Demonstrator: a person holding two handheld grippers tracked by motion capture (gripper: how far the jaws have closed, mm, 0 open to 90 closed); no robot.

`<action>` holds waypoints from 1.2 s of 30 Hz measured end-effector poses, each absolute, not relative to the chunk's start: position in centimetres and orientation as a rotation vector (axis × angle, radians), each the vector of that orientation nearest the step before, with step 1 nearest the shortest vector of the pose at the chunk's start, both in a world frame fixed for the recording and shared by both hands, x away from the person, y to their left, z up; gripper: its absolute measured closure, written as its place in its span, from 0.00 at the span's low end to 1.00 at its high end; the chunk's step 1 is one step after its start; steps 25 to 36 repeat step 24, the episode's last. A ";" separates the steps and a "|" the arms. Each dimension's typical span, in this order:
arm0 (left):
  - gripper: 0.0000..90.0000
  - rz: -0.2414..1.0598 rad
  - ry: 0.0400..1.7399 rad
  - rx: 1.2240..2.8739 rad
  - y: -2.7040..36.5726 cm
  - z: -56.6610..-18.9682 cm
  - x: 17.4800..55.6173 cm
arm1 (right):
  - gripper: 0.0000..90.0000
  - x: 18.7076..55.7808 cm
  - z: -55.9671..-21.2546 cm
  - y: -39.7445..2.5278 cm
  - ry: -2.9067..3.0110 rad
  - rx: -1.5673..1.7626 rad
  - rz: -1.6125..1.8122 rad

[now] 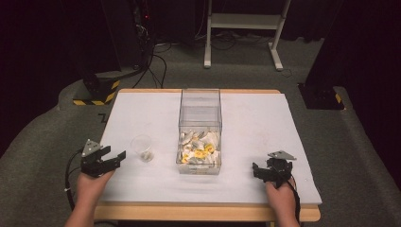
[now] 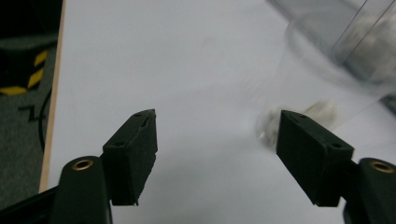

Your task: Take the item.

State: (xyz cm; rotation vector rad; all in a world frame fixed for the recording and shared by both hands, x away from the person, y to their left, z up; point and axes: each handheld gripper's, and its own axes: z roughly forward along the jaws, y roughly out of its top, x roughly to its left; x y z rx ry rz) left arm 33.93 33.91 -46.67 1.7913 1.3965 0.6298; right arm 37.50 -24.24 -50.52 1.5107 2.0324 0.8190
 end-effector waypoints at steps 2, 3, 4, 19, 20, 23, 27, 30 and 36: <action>0.30 0.625 1.427 1.833 34.0 -48.0 34.1 | 0.10 37.5 -50.5 -24.2 2.033 1.511 0.819; 0.29 0.620 1.440 1.854 34.0 -48.6 34.2 | 0.10 37.5 -50.5 -24.2 2.032 1.510 0.819; 0.27 0.625 1.454 1.903 33.8 -49.7 34.2 | 0.10 37.5 -50.5 -24.2 2.032 1.510 0.819; 0.24 0.661 1.460 1.910 33.5 -50.9 33.8 | 0.10 37.5 -50.5 -24.3 2.033 1.507 0.819; 0.24 0.659 1.460 1.909 33.5 -50.9 33.8 | 0.10 37.5 -50.5 -24.3 2.033 1.507 0.820; 0.24 0.658 1.459 1.909 33.5 -50.9 33.8 | 0.10 37.5 -50.5 -24.3 2.033 1.507 0.819; 0.24 0.658 1.459 1.909 33.5 -50.9 33.8 | 0.10 37.5 -50.5 -24.3 2.032 1.507 0.818; 0.24 0.658 1.459 1.909 33.5 -50.9 33.8 | 0.10 37.5 -50.5 -24.3 2.032 1.507 0.818; 0.24 0.658 1.459 1.909 33.5 -50.9 33.8 | 0.10 37.5 -50.5 -24.3 2.032 1.507 0.818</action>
